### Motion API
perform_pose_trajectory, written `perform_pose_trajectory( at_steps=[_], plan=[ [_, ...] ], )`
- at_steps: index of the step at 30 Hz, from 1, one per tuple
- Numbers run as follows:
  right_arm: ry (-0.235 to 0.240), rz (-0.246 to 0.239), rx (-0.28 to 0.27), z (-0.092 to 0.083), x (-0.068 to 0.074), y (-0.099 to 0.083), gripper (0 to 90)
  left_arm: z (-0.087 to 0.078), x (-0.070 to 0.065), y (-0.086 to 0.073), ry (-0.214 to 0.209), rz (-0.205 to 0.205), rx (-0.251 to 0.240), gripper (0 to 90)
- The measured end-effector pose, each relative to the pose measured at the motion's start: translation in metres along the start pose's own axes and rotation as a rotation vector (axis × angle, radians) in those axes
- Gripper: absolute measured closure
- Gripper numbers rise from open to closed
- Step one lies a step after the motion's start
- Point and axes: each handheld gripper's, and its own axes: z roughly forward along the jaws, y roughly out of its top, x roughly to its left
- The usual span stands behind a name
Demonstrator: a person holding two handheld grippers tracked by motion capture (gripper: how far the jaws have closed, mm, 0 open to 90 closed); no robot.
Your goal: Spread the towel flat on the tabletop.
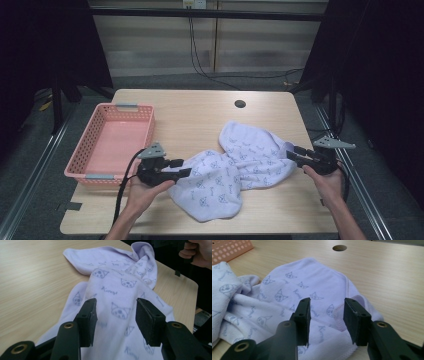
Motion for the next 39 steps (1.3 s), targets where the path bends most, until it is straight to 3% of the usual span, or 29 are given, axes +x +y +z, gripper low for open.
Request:
perform_pose_trajectory(
  at_steps=[3, 4, 5, 6, 7, 10, 11, 12, 15, 17, 19, 21, 23, 27, 30, 33, 34, 39],
  plan=[
    [0.011, 0.002, 0.018, 0.005, 0.001, -0.002, 64.2, 0.029, 0.001, -0.002, 0.006, 0.027, 0.066, 51.2],
    [0.013, 0.004, 0.034, 0.011, -0.001, -0.005, 65.4, 0.037, 0.002, -0.004, 0.009, 0.016, 0.087, 57.3],
    [0.013, 0.004, 0.034, 0.011, -0.001, -0.005, 65.4, 0.045, 0.004, -0.007, -0.01, 0.006, 0.12, 57.3],
    [0.021, 0.006, 0.063, 0.017, 0.0, -0.009, 65.6, 0.052, 0.004, -0.011, -0.003, 0.018, 0.166, 67.8],
    [0.021, 0.006, 0.063, 0.017, 0.0, -0.009, 65.6, 0.058, 0.002, -0.015, 0.012, 0.046, 0.213, 67.8],
    [0.03, -0.024, 0.133, 0.028, 0.005, -0.02, 61.6, 0.053, -0.005, -0.023, -0.017, 0.063, 0.251, 83.7],
    [0.03, -0.024, 0.133, 0.028, 0.005, -0.02, 61.6, 0.053, -0.005, -0.023, -0.017, 0.063, 0.251, 84.2],
    [0.03, -0.032, 0.162, 0.032, 0.006, -0.025, 58.7, 0.049, -0.01, -0.03, -0.052, 0.044, 0.256, 84.3],
    [0.036, -0.038, 0.19, 0.035, 0.007, -0.03, 56.7, 0.042, -0.018, -0.035, -0.067, 0.052, 0.28, 84.4],
    [0.049, -0.043, 0.213, 0.039, 0.01, -0.034, 55.1, 0.034, -0.025, -0.041, -0.087, 0.05, 0.286, 84.1],
    [0.061, -0.045, 0.22, 0.043, 0.013, -0.035, 54.9, 0.025, -0.03, -0.043, -0.106, 0.062, 0.278, 76.5],
    [0.072, -0.041, 0.216, 0.047, 0.014, -0.034, 55.5, 0.017, -0.031, -0.039, -0.122, 0.046, 0.244, 72.9],
    [0.078, -0.042, 0.213, 0.052, 0.014, -0.032, 61.4, 0.012, -0.028, -0.031, -0.135, 0.042, 0.196, 70.6],
    [0.102, -0.051, 0.211, 0.066, 0.016, -0.027, 76.1, 0.009, -0.018, -0.012, -0.1, 0.034, 0.118, 67.3],
    [0.113, -0.068, 0.215, 0.07, 0.019, -0.024, 78.0, 0.018, -0.008, -0.001, -0.098, 0.039, 0.101, 65.2],
    [0.134, -0.081, 0.22, 0.076, 0.025, -0.021, 78.4, 0.037, 0.004, -0.001, -0.08, 0.021, 0.121, 64.7],
    [0.135, -0.106, 0.228, 0.078, 0.029, -0.019, 78.1, 0.051, 0.009, -0.007, -0.081, 0.028, 0.175, 65.9],
    [0.151, -0.103, 0.206, 0.071, 0.028, -0.014, 73.5, 0.054, 0.008, -0.018, -0.091, 0.021, 0.205, 75.5]
  ],
)
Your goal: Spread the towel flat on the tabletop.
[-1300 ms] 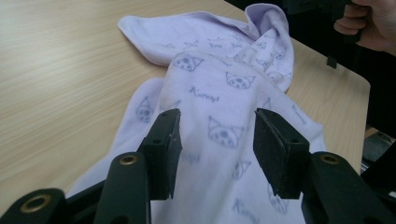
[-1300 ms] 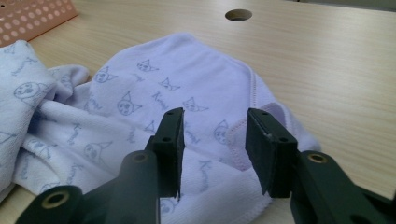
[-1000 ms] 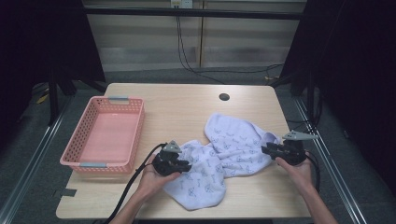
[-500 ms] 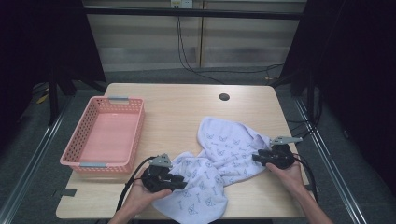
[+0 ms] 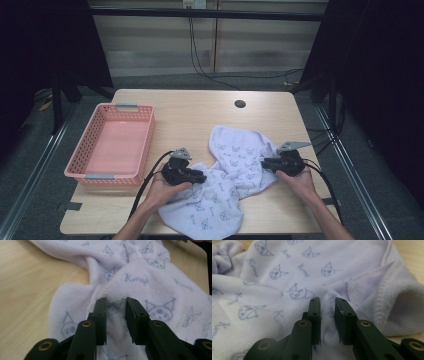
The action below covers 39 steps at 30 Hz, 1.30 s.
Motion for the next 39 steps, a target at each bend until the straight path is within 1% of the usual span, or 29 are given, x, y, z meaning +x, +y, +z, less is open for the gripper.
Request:
perform_pose_trajectory(
  at_steps=[1, 2, 3, 5, 6, 7, 8, 9, 10, 11, 12, 13, 16, 17, 19, 20, 21, 22, 23, 24, 25, 26, 28, 29, 33, 35, 36, 37, 39],
  plan=[
    [-0.006, 0.012, -0.053, -0.009, -0.003, 0.005, 68.7, -0.002, -0.003, -0.003, 0.019, 0.023, 0.017, 76.8],
    [-0.014, 0.016, -0.073, -0.014, -0.005, 0.009, 67.2, -0.002, -0.003, -0.003, 0.019, 0.023, 0.017, 78.5],
    [-0.014, 0.016, -0.073, -0.014, -0.005, 0.009, 67.2, -0.003, -0.004, -0.006, 0.014, 0.022, 0.018, 78.5],
    [-0.046, 0.025, -0.121, -0.022, -0.012, 0.02, 62.7, -0.01, -0.005, -0.015, 0.009, -0.006, 0.019, 80.5],
    [-0.046, 0.025, -0.121, -0.022, -0.012, 0.02, 62.7, -0.01, -0.005, -0.015, 0.009, -0.006, 0.019, 80.5],
    [-0.084, 0.018, -0.121, -0.022, -0.017, 0.024, 57.3, -0.017, -0.009, -0.022, 0.009, -0.021, 0.015, 80.6],
    [-0.084, 0.018, -0.121, -0.022, -0.017, 0.024, 57.3, -0.017, -0.009, -0.022, 0.009, -0.021, 0.015, 80.5],
    [-0.094, 0.014, -0.121, -0.02, -0.02, 0.026, 55.3, -0.021, -0.011, -0.027, 0.005, -0.039, 0.012, 80.5],
    [-0.094, 0.022, -0.124, -0.018, -0.022, 0.026, 53.2, -0.025, -0.013, -0.032, 0.004, -0.041, 0.011, 80.5],
    [-0.091, 0.019, -0.112, -0.011, -0.024, 0.027, 48.8, -0.032, -0.016, -0.038, -0.003, -0.048, 0.01, 80.2],
    [-0.091, 0.019, -0.112, -0.011, -0.024, 0.027, 48.8, -0.032, -0.016, -0.038, -0.003, -0.048, 0.01, 79.7],
    [-0.086, -0.004, -0.075, -0.002, -0.023, 0.029, 47.0, -0.038, -0.018, -0.041, 0.001, -0.052, 0.0, 78.4],
    [-0.09, -0.024, -0.05, 0.007, -0.021, 0.033, 44.9, -0.041, -0.016, -0.038, -0.004, -0.056, -0.022, 75.2],
    [-0.06, -0.025, -0.032, 0.015, -0.02, 0.035, 44.8, -0.041, -0.014, -0.032, -0.01, -0.051, -0.047, 74.1],
    [-0.072, -0.036, -0.018, 0.018, -0.02, 0.035, 45.6, -0.039, -0.013, -0.028, -0.013, -0.046, -0.056, 73.5],
    [-0.064, -0.038, -0.006, 0.021, -0.02, 0.035, 49.7, -0.037, -0.012, -0.023, -0.014, -0.038, -0.058, 73.0],
    [-0.039, -0.035, 0.01, 0.022, -0.019, 0.034, 70.6, -0.032, -0.011, -0.015, -0.015, -0.024, -0.075, 72.0],
    [-0.039, -0.035, 0.01, 0.022, -0.019, 0.034, 70.6, -0.032, -0.011, -0.015, -0.015, -0.024, -0.075, 71.8],
    [-0.036, -0.035, 0.002, 0.017, -0.018, 0.034, 82.4, -0.025, -0.01, -0.008, -0.011, -0.017, -0.072, 71.2],
    [-0.036, -0.035, 0.002, 0.017, -0.018, 0.034, 82.4, -0.025, -0.01, -0.008, -0.011, -0.017, -0.072, 71.0],
    [-0.05, -0.028, -0.03, 0.007, -0.018, 0.035, 85.7, -0.018, -0.007, -0.004, -0.002, -0.014, -0.072, 70.6],
    [-0.05, -0.028, -0.03, 0.007, -0.018, 0.035, 85.7, -0.018, -0.007, -0.004, -0.002, -0.014, -0.072, 70.3],
    [-0.067, -0.012, -0.084, -0.007, -0.02, 0.037, 86.5, -0.012, -0.006, -0.003, 0.008, -0.023, -0.058, 70.0],
    [-0.075, -0.006, -0.111, -0.014, -0.021, 0.037, 86.5, -0.01, -0.006, -0.004, 0.015, -0.013, -0.038, 69.8],
    [-0.144, 0.027, -0.18, -0.043, -0.029, 0.033, 86.2, -0.011, -0.007, -0.009, 0.038, -0.014, -0.029, 70.0],
    [-0.168, 0.046, -0.183, -0.052, -0.036, 0.026, 84.5, -0.013, -0.007, -0.012, 0.041, -0.019, -0.024, 70.0],
    [-0.19, 0.061, -0.176, -0.058, -0.042, 0.016, 83.6, -0.014, -0.007, -0.014, 0.044, -0.026, -0.029, 70.1],
    [-0.19, 0.061, -0.176, -0.058, -0.042, 0.016, 83.6, -0.015, -0.007, -0.015, 0.047, -0.03, -0.024, 70.1],
    [-0.215, 0.077, -0.171, -0.064, -0.046, 0.005, 82.5, -0.017, -0.008, -0.017, 0.051, -0.031, -0.022, 70.0]
  ],
)
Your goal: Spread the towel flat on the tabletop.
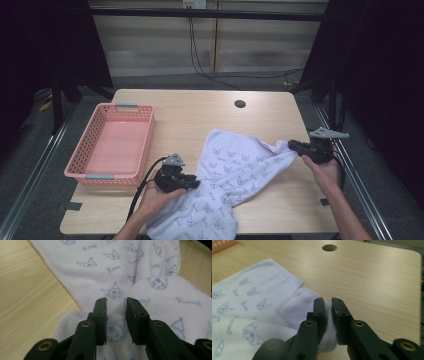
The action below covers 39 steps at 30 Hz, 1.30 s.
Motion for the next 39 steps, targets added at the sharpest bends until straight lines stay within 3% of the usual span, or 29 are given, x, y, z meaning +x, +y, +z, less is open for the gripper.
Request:
perform_pose_trajectory(
  at_steps=[3, 5, 8, 9, 11, 12, 13, 14, 15, 17, 18, 19, 20, 24, 26, 28, 29, 30, 31, 32, 33, 35, 37, 39],
  plan=[
    [-0.037, 0.025, 0.015, -0.01, -0.012, -0.013, 82.5, -0.004, -0.001, -0.005, -0.002, -0.007, 0.001, 70.0],
    [-0.05, 0.048, 0.021, -0.017, -0.018, -0.019, 76.9, -0.007, -0.001, -0.008, -0.009, -0.017, -0.002, 69.7],
    [-0.035, 0.052, 0.02, -0.025, -0.016, -0.026, 73.8, -0.011, -0.002, -0.007, -0.016, -0.017, -0.006, 68.4],
    [-0.013, 0.042, 0.002, -0.03, -0.006, -0.026, 69.6, -0.015, -0.002, 0.0, -0.03, -0.023, -0.039, 67.2],
    [-0.002, 0.029, 0.0, -0.031, 0.0, -0.025, 66.9, -0.017, -0.002, 0.003, -0.04, -0.022, -0.057, 67.3],
    [0.041, 0.019, 0.0, -0.032, 0.013, -0.024, 61.8, -0.02, -0.003, 0.011, -0.042, -0.001, -0.066, 69.5],
    [0.041, 0.019, 0.0, -0.032, 0.013, -0.024, 61.8, -0.02, -0.003, 0.011, -0.042, -0.001, -0.066, 70.7],
    [0.077, -0.008, 0.015, -0.031, 0.029, -0.025, 60.0, -0.02, -0.003, 0.014, -0.043, 0.01, -0.068, 72.7],
    [0.077, -0.008, 0.015, -0.031, 0.029, -0.025, 60.0, -0.018, -0.003, 0.016, -0.051, 0.014, -0.073, 72.7],
    [0.122, -0.037, 0.042, -0.027, 0.046, -0.029, 56.9, -0.011, -0.001, 0.016, -0.043, 0.019, -0.047, 74.7],
    [0.17, -0.043, 0.074, -0.018, 0.061, -0.035, 53.2, -0.006, -0.001, 0.014, -0.034, 0.024, -0.026, 74.2],
    [0.17, -0.043, 0.074, -0.018, 0.061, -0.035, 53.2, -0.001, -0.002, 0.012, -0.025, 0.035, 0.01, 74.2],
    [0.212, -0.067, 0.12, -0.008, 0.074, -0.041, 49.7, 0.007, -0.002, 0.005, -0.015, 0.05, 0.054, 70.4],
    [0.252, -0.091, 0.16, 0.005, 0.085, -0.045, 45.2, 0.009, -0.002, 0.004, -0.003, 0.044, 0.046, 69.9],
    [0.268, -0.08, 0.18, 0.012, 0.087, -0.047, 42.0, 0.012, 0.001, 0.003, 0.008, 0.045, 0.044, 70.4],
    [0.253, -0.118, 0.21, 0.02, 0.088, -0.049, 43.0, 0.015, 0.003, 0.004, 0.028, 0.034, 0.049, 71.5],
    [0.234, -0.145, 0.205, 0.023, 0.088, -0.05, 47.9, 0.018, 0.005, 0.005, 0.038, 0.026, 0.055, 71.4],
    [0.198, -0.168, 0.202, 0.027, 0.085, -0.047, 60.4, 0.021, 0.007, 0.005, 0.041, 0.021, 0.054, 69.9],
    [0.198, -0.168, 0.202, 0.027, 0.085, -0.047, 60.4, 0.022, 0.009, 0.006, 0.035, 0.014, 0.043, 69.9],
    [0.172, -0.154, 0.194, 0.034, 0.077, -0.042, 68.4, 0.023, 0.011, 0.008, 0.037, 0.012, 0.041, 69.3],
    [0.172, -0.154, 0.194, 0.034, 0.077, -0.042, 68.4, 0.025, 0.012, 0.009, 0.048, 0.005, 0.031, 69.3],
    [0.149, -0.154, 0.188, 0.043, 0.068, -0.037, 77.7, 0.028, 0.016, 0.012, 0.052, -0.015, 0.009, 65.5],
    [0.133, -0.114, 0.182, 0.058, 0.054, -0.027, 86.1, 0.029, 0.02, 0.016, 0.065, -0.037, -0.021, 60.3],
    [0.115, -0.094, 0.184, 0.068, 0.046, -0.02, 86.7, 0.027, 0.021, 0.021, 0.045, -0.051, -0.05, 59.4]
  ],
)
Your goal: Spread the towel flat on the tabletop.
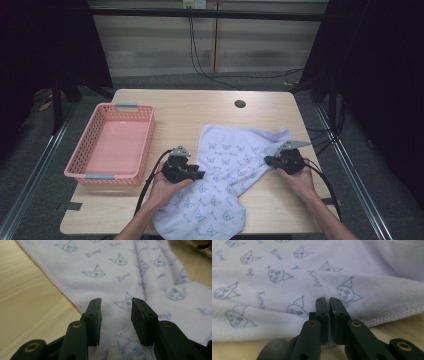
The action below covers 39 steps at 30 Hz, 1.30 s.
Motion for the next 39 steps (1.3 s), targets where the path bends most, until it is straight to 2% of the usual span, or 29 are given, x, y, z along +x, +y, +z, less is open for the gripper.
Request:
perform_pose_trajectory(
  at_steps=[1, 4, 6, 7, 9, 11, 12, 13, 14, 15, 16, 17, 20, 22, 23, 24, 25, 27, 28, 29, 31, 32, 34, 36, 39],
  plan=[
    [0.0, 0.0, 0.0, 0.0, 0.0, 0.0, 86.7, -0.002, -0.001, 0.003, -0.009, 0.003, -0.014, 59.4],
    [-0.055, 0.018, -0.007, 0.012, -0.012, 0.011, 86.9, -0.014, -0.005, 0.009, -0.063, 0.012, -0.049, 58.8],
    [-0.08, 0.024, -0.007, 0.018, -0.018, 0.017, 86.5, -0.024, -0.009, 0.009, -0.067, 0.034, -0.046, 58.8],
    [-0.09, 0.027, -0.009, 0.02, -0.019, 0.019, 84.5, -0.029, -0.011, 0.007, -0.07, 0.049, -0.039, 58.9],
    [-0.1, 0.033, -0.011, 0.02, -0.02, 0.02, 72.8, -0.039, -0.011, -0.001, -0.072, 0.065, -0.028, 60.7],
    [-0.088, 0.028, -0.013, 0.011, -0.014, 0.019, 65.3, -0.046, -0.01, -0.013, -0.071, 0.06, -0.015, 62.3],
    [-0.068, 0.029, -0.021, 0.004, -0.009, 0.018, 63.4, -0.048, -0.008, -0.018, -0.067, 0.059, 0.0, 62.4],
    [-0.035, -0.001, -0.052, -0.01, 0.002, 0.016, 60.9, -0.051, -0.005, -0.029, -0.082, 0.051, 0.024, 63.9],
    [-0.035, -0.001, -0.052, -0.01, 0.002, 0.016, 60.9, -0.051, -0.005, -0.029, -0.082, 0.051, 0.024, 64.7],
    [-0.009, -0.008, -0.059, -0.017, 0.009, 0.015, 60.5, -0.052, -0.006, -0.033, -0.072, 0.052, 0.038, 64.7],
    [0.013, -0.013, -0.066, -0.023, 0.017, 0.014, 59.7, -0.052, -0.006, -0.035, -0.051, 0.066, 0.057, 68.5],
    [0.038, -0.024, -0.07, -0.029, 0.026, 0.011, 58.9, -0.051, -0.006, -0.038, -0.05, 0.058, 0.072, 71.7],
    [0.112, -0.044, -0.074, -0.042, 0.05, 0.001, 56.0, -0.045, -0.009, -0.041, -0.055, 0.063, 0.099, 81.5],
    [0.16, -0.058, -0.069, -0.049, 0.063, -0.006, 53.8, -0.043, -0.011, -0.04, -0.055, 0.063, 0.097, 83.4],
    [0.197, -0.062, -0.072, -0.055, 0.076, -0.012, 51.0, -0.042, -0.011, -0.04, -0.057, 0.053, 0.096, 83.8],
    [0.228, -0.061, -0.071, -0.057, 0.081, -0.015, 49.6, -0.042, -0.011, -0.04, -0.062, 0.045, 0.093, 83.8],
    [0.228, -0.061, -0.071, -0.057, 0.081, -0.015, 49.6, -0.041, -0.011, -0.04, -0.066, 0.044, 0.094, 83.8],
    [0.257, -0.083, -0.061, -0.057, 0.092, -0.018, 46.4, -0.039, -0.012, -0.04, -0.063, 0.037, 0.086, 83.6],
    [0.28, -0.091, -0.054, -0.056, 0.096, -0.019, 45.0, -0.038, -0.012, -0.04, -0.066, 0.038, 0.086, 83.4],
    [0.325, -0.1, -0.039, -0.049, 0.103, -0.019, 44.4, -0.038, -0.012, -0.04, -0.063, 0.034, 0.088, 83.2],
    [0.337, -0.115, -0.029, -0.045, 0.106, -0.019, 44.5, -0.037, -0.012, -0.039, -0.059, 0.035, 0.084, 82.7],
    [0.348, -0.124, -0.02, -0.041, 0.109, -0.018, 48.0, -0.037, -0.012, -0.039, -0.062, 0.031, 0.083, 82.7],
    [0.336, -0.163, -0.005, -0.034, 0.112, -0.016, 70.6, -0.037, -0.011, -0.037, -0.053, 0.029, 0.079, 81.7],
    [0.323, -0.152, -0.001, -0.027, 0.108, -0.013, 85.7, -0.037, -0.009, -0.036, -0.051, 0.026, 0.073, 81.2],
    [0.255, -0.141, -0.006, -0.02, 0.092, -0.007, 87.7, -0.037, -0.007, -0.033, -0.047, 0.024, 0.042, 80.8]
  ],
)
